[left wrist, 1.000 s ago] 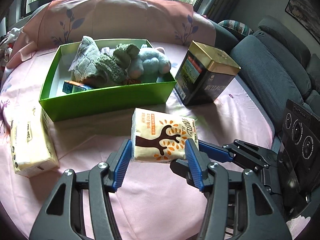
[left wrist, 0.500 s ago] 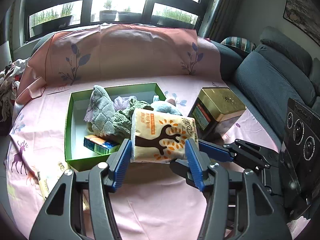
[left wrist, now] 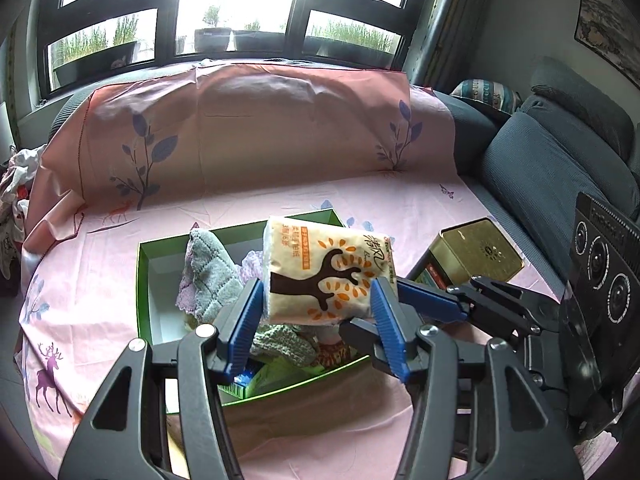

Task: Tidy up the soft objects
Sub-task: 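Carry the tissue pack into the green box and open the right gripper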

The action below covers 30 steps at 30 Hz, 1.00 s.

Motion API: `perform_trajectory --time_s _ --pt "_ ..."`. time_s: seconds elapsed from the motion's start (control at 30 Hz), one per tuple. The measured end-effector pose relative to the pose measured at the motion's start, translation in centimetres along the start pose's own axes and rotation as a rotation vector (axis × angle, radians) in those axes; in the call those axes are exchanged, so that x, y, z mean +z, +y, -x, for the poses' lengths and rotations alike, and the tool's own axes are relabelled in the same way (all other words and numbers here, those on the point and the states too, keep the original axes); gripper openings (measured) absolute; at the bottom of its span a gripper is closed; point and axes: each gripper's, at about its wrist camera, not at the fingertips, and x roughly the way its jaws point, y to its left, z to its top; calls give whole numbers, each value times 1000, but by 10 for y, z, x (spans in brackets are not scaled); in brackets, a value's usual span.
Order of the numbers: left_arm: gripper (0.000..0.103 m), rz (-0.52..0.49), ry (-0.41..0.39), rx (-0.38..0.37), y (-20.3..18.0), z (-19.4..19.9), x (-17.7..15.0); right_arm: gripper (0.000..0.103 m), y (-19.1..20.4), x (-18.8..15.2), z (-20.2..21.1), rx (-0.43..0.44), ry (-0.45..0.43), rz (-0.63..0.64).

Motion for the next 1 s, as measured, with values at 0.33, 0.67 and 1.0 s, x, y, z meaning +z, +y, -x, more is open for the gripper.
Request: perform_trajectory --time_s 0.33,0.67,1.0 --pt "54 59 66 -21 27 -49 18 40 -25 10 -48 -9 56 -47" --pt "54 92 105 -5 46 -73 13 40 -31 6 -81 -5 118 -56" --pt "53 108 130 5 56 -86 11 40 -29 5 -97 -21 153 -55"
